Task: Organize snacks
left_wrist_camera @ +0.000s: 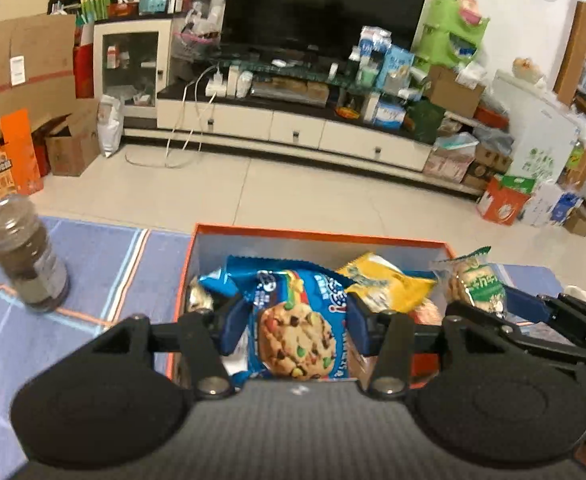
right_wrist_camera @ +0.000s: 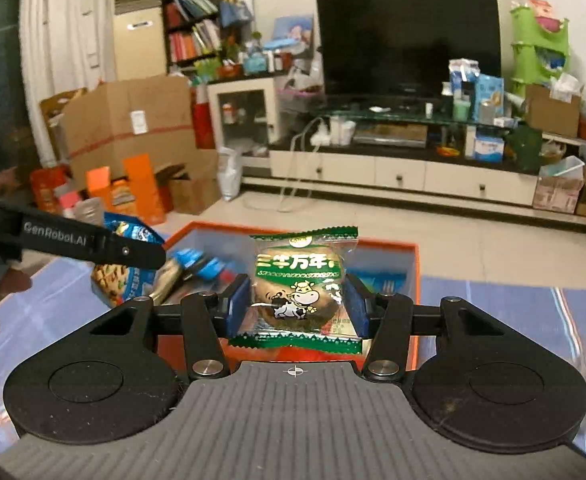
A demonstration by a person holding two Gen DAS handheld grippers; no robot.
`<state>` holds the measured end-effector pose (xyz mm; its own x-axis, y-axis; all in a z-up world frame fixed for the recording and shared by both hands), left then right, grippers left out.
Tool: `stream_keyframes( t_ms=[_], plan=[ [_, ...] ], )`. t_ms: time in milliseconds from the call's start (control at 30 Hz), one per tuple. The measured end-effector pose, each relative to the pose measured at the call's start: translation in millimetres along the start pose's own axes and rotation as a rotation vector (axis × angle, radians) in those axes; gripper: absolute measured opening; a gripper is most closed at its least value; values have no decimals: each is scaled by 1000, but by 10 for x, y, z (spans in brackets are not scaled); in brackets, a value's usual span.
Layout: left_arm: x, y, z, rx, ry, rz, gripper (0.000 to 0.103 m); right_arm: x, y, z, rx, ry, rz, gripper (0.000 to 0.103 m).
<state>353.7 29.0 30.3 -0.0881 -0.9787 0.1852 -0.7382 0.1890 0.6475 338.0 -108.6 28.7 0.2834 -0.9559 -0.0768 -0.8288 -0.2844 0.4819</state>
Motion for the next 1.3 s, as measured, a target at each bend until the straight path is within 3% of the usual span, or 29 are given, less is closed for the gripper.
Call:
stream_keyframes(
  t_ms=[133, 167, 200, 233, 333, 400, 467, 633, 867, 1000, 1167, 1300],
  plan=[
    [-89, -476, 124, -60, -1, -34, 58, 150, -500, 144, -85, -64, -3, 42],
    [-124, -547, 190, -75, 0, -40, 63, 187, -605, 237, -114, -84, 0, 42],
    [-149, -601, 252, -88, -3, -48, 73, 216, -687, 324, -144, -102, -5, 46],
    [-177, -604, 297, -88, -7, -61, 75, 200, -686, 340, -112, -61, 12, 63],
    [-227, -372, 332, -22, -24, -70, 79, 122, -591, 329, -96, -29, 4, 77],
    [-251, -125, 313, 20, -23, -83, 91, 105, -390, 215, -35, -25, 28, 87],
    [-254, 137, 321, 68, -25, -82, 94, 80, -140, 131, 11, -33, 27, 96],
    [-202, 766, 598, 119, -30, -75, 99, 40, 511, 238, 50, -118, 13, 96],
    [-56, 1041, 1393, 44, -77, -72, 99, 208, 1184, 1117, 1, -303, 19, 96],
    [45, 966, 1567, -15, -101, -74, 99, 357, 1213, 1330, -40, -361, 36, 96],
    [146, 899, 1640, -6, -158, -91, 99, 453, 1214, 1499, -56, -354, 60, 96],
    [106, 836, 1735, -44, -121, -91, 99, 364, 1093, 1680, -134, -328, 45, 96]
  ],
)
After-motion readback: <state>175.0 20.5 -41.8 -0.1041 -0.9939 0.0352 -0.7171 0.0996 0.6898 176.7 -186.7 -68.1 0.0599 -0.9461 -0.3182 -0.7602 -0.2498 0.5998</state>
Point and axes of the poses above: each gripper's, at about its wrist camera, not at the fingertips, and y roughly against the way its jaws point, x to its right, z to its underside, the point moved 9 cm from there along -y, roughly the way its jaws point, and after that the axes turned 1 degree about z, right-handed, at the moved point
